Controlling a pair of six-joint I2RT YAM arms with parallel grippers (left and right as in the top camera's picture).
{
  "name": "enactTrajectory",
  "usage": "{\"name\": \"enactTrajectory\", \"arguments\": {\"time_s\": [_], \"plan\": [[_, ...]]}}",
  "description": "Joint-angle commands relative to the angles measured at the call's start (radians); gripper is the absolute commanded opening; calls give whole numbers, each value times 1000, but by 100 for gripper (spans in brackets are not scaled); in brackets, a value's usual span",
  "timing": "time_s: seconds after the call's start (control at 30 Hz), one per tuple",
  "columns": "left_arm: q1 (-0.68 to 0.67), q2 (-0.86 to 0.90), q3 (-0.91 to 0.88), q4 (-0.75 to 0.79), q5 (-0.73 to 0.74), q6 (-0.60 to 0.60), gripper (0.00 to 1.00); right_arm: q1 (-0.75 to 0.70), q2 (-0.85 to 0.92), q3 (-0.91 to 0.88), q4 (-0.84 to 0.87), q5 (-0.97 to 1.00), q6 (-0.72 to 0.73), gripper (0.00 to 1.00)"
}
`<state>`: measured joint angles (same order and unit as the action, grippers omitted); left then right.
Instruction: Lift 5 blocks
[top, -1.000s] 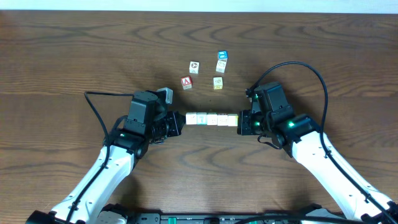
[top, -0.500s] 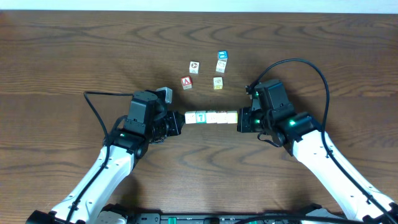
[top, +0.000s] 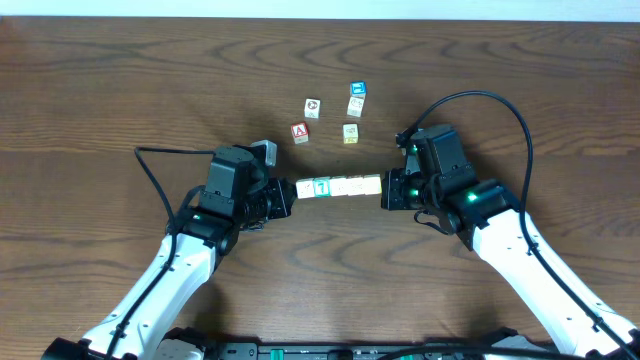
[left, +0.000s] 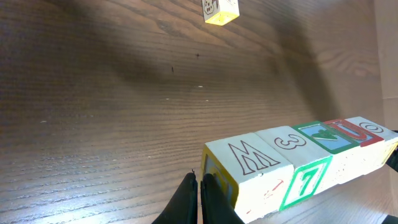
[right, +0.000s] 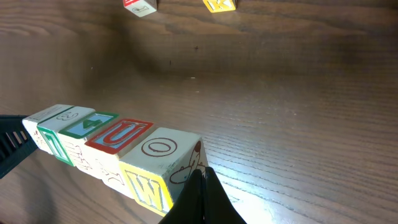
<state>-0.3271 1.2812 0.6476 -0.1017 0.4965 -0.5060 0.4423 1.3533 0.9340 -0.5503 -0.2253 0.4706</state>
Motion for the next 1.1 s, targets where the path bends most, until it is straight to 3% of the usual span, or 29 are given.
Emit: {"name": "enactTrajectory", "arguments": {"time_s": [0.0, 1.07], "plan": [[-52, -10, 25, 39, 263, -16, 7, 55, -7, 40, 34, -325, 11, 1], [-52, -42, 26, 39, 263, -24, 7, 55, -7, 40, 33, -325, 10, 1]]}}
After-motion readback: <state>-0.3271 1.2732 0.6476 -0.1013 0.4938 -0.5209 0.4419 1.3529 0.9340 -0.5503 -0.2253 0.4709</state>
